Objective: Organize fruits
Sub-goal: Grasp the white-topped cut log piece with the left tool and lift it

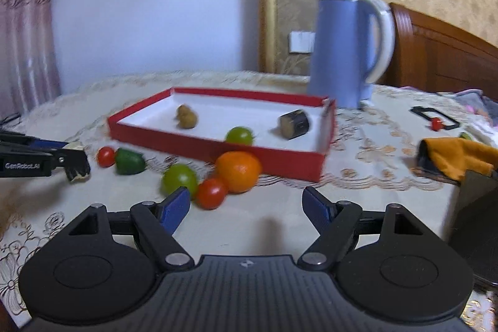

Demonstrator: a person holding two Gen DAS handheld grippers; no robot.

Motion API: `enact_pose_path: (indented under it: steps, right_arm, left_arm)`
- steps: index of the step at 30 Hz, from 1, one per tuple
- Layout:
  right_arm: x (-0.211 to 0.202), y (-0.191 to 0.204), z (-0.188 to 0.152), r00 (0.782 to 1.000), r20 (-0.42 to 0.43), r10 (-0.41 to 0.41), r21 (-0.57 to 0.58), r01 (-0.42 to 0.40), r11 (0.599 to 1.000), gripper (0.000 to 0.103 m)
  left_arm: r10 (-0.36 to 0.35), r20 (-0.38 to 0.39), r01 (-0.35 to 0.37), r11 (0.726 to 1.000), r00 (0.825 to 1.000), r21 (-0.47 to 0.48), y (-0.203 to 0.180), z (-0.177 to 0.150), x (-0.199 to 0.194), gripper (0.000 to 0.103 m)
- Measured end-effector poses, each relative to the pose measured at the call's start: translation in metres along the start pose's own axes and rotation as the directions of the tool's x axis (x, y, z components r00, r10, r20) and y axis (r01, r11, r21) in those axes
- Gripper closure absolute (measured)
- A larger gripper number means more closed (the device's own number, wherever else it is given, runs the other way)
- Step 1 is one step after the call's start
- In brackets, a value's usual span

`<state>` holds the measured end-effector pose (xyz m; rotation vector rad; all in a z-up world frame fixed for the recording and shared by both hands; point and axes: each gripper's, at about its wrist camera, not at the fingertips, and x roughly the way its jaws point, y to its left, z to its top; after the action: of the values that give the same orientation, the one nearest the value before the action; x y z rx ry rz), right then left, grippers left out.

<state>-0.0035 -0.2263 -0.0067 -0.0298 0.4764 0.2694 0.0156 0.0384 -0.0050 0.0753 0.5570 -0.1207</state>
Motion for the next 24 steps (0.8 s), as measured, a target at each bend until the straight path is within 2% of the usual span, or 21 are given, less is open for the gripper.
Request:
enact_pose_path:
  steps: [2, 3, 4, 6, 9, 17, 24]
  right_arm:
    - [0.005, 0.008, 0.0, 1.0, -0.017, 0.008, -0.042, -0.008, 0.999, 0.037]
    - [0.008, 0.012, 0.001, 1.0, -0.023, -0.003, -0.058, 0.002, 0.998, 0.05]
    - [0.011, 0.015, 0.001, 0.999, -0.032, -0.011, -0.069, 0.009, 0.998, 0.058]
    - [0.017, 0.016, 0.003, 0.998, -0.062, 0.008, -0.074, -0.013, 0.997, 0.061]
    - [0.021, 0.017, 0.005, 0.996, -0.083, 0.03, -0.078, -0.037, 0.996, 0.061]
    - [0.039, 0.023, 0.012, 0.991, -0.121, 0.056, -0.098, -0.068, 0.993, 0.062]
    - [0.041, 0.022, 0.013, 0.99, -0.127, 0.063, -0.1, -0.076, 0.992, 0.077]
  left_arm:
    - [-0.012, 0.008, 0.012, 1.0, 1.0, -0.013, 0.004, -0.003, -0.001, 0.073]
    - [-0.012, 0.007, 0.012, 1.0, 1.0, -0.015, 0.005, -0.003, -0.001, 0.073]
    - [-0.009, 0.007, 0.009, 1.0, 1.0, -0.01, 0.004, -0.003, -0.001, 0.073]
    - [0.0, 0.011, 0.0, 1.0, 1.0, 0.004, 0.001, -0.003, 0.0, 0.073]
    - [0.015, 0.017, -0.015, 1.0, 1.0, 0.023, -0.003, -0.004, 0.0, 0.073]
    - [-0.016, -0.004, 0.016, 1.0, 1.0, -0.009, 0.004, -0.007, 0.006, 0.071]
    - [-0.036, -0.013, 0.035, 0.998, 0.999, -0.043, 0.009, -0.008, 0.006, 0.072]
